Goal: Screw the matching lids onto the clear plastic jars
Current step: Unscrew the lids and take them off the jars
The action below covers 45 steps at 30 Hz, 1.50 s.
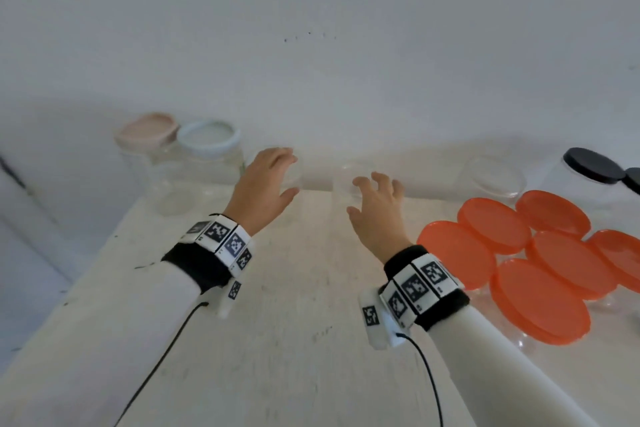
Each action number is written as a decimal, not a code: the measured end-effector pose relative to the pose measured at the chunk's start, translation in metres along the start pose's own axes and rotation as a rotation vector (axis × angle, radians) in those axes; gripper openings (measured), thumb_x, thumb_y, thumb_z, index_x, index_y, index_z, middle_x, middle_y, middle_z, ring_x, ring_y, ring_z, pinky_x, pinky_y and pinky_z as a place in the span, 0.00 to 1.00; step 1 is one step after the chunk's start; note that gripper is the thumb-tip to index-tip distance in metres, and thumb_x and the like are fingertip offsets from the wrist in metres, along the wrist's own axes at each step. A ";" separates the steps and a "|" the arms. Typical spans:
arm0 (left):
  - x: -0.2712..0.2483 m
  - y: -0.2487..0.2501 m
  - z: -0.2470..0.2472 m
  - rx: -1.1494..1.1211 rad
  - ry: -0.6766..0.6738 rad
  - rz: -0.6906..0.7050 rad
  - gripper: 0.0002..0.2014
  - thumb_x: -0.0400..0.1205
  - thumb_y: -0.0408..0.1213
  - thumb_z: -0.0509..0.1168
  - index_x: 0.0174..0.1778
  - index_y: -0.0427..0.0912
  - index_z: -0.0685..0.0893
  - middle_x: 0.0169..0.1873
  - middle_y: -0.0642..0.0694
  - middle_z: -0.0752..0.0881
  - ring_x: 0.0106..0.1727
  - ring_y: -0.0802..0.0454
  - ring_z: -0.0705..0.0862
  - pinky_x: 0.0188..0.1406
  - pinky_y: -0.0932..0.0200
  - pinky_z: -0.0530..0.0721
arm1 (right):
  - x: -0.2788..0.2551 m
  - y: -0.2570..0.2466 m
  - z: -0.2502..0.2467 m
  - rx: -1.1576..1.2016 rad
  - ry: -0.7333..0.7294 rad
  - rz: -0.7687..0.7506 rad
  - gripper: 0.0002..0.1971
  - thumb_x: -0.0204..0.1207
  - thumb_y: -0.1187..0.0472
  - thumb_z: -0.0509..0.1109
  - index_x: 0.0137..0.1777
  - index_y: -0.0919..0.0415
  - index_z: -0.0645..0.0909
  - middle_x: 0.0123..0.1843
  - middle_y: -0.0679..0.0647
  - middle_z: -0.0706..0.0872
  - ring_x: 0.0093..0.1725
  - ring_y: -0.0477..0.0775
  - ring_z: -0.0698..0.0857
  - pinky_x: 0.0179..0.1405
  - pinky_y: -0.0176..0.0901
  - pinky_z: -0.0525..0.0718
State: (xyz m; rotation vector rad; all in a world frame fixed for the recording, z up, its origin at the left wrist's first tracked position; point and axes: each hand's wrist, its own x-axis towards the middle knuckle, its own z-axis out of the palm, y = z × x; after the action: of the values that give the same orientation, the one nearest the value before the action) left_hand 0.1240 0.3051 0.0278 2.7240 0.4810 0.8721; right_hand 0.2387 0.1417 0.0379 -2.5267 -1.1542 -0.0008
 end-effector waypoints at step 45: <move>0.025 0.026 0.033 0.123 -0.224 -0.055 0.22 0.82 0.44 0.62 0.73 0.47 0.72 0.76 0.49 0.69 0.78 0.49 0.64 0.76 0.39 0.58 | 0.060 0.148 -0.103 -0.134 -0.222 0.422 0.36 0.74 0.51 0.73 0.78 0.61 0.63 0.77 0.64 0.67 0.74 0.67 0.69 0.71 0.56 0.68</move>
State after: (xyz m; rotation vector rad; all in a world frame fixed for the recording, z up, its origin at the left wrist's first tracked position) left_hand 0.1691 0.2863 0.0232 2.8584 0.5771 0.5311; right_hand 0.4025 0.0631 0.0954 -2.9007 -0.6890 0.3260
